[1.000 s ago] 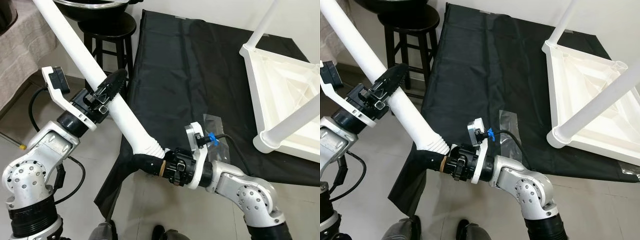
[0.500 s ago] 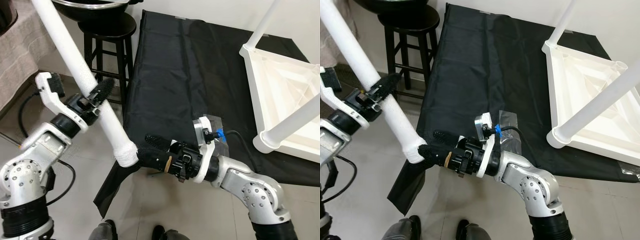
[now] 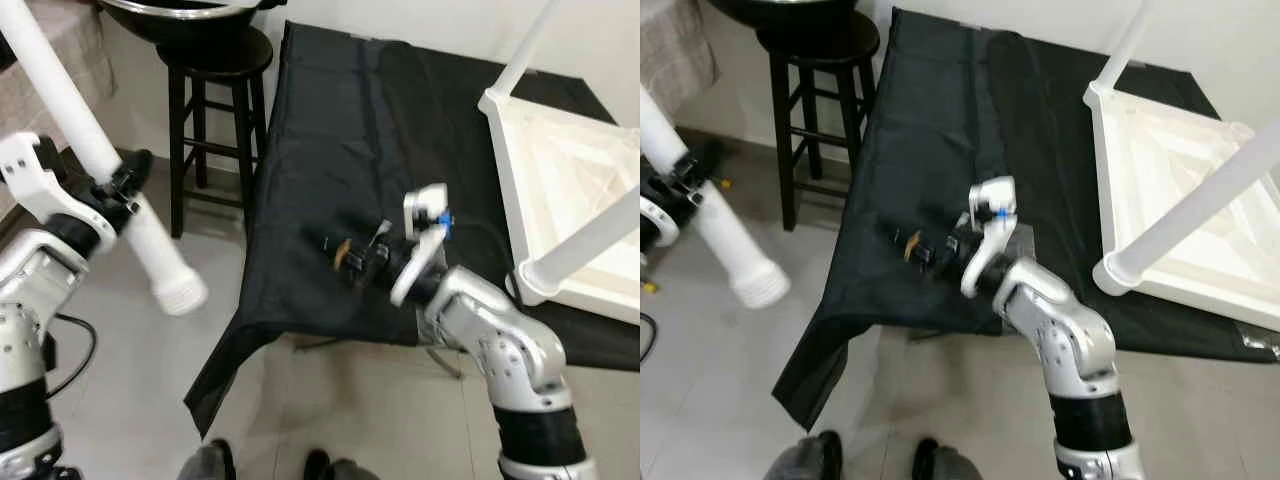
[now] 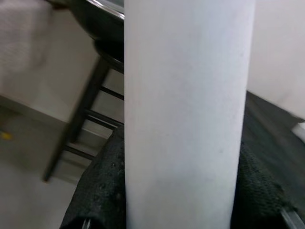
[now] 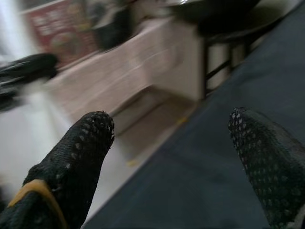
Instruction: Building children table
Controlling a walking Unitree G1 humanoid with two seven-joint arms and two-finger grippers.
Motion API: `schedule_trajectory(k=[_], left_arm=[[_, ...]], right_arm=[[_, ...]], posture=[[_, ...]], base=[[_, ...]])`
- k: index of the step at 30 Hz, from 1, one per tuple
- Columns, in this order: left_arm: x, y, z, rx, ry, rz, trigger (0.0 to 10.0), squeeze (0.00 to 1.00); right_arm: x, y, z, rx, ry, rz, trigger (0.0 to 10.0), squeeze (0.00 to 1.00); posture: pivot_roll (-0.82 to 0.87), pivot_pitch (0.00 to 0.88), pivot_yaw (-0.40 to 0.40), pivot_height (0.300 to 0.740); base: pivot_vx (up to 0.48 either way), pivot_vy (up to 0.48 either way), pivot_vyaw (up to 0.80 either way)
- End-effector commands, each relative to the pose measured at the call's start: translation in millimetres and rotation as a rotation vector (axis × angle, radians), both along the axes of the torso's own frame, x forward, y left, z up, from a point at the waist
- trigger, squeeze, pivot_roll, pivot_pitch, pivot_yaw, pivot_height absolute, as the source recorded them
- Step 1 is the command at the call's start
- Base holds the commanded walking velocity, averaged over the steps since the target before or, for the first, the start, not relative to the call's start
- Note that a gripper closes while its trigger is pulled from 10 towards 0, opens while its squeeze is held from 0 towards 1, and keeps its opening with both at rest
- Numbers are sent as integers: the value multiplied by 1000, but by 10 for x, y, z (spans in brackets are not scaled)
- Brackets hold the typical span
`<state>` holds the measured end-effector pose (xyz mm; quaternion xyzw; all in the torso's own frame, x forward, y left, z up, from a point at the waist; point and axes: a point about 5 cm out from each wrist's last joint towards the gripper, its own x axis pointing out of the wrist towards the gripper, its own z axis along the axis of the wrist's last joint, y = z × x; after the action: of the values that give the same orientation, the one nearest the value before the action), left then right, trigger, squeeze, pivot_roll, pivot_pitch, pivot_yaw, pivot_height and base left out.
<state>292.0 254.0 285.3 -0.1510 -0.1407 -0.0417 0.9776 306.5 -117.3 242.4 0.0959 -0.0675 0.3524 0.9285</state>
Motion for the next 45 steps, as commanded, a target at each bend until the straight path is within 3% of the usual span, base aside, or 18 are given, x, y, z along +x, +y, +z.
schedule_trajectory(k=[1,5,7,8,9,10,18,27,45], left_arm=[[-33,-29,-97,93,16,81,0,0],[-87,-87,-252,180,48,141,0,0],[-147,-172,-378,285,83,186,0,0],[-178,-235,-413,355,84,196,471,0],[-178,-235,-413,355,84,196,471,0],[-238,-343,-468,411,85,220,10000,0],[-346,-549,-568,382,80,209,10000,0],[-476,-793,-667,430,63,177,10000,0],[-478,-814,-654,459,53,195,10000,0]], right_arm=[[4,-38,9,-64,-59,-111,10000,0],[-29,-55,47,-142,-130,-212,10000,0],[-66,-66,66,-197,-179,-279,10000,0],[-79,-69,68,-208,-192,-299,10000,0],[-79,-69,68,-208,-192,-299,10000,0],[-91,-87,64,-220,-211,-349,10000,0],[-153,-68,70,-223,-261,-384,10000,0],[-243,34,10,-161,-246,-375,10000,0],[-225,21,9,-150,-241,-399,10000,0]], posture=[[99,213,-142,740],[95,211,-139,740],[92,212,-140,740],[90,209,-138,740],[90,209,-138,740],[91,210,-138,740],[92,195,-136,740],[95,178,-131,740],[100,186,-132,740]], base=[[0,0,0],[0,0,0],[0,0,0],[0,0,0],[0,0,0],[0,0,0],[0,0,0],[0,0,0],[-123,0,0]])
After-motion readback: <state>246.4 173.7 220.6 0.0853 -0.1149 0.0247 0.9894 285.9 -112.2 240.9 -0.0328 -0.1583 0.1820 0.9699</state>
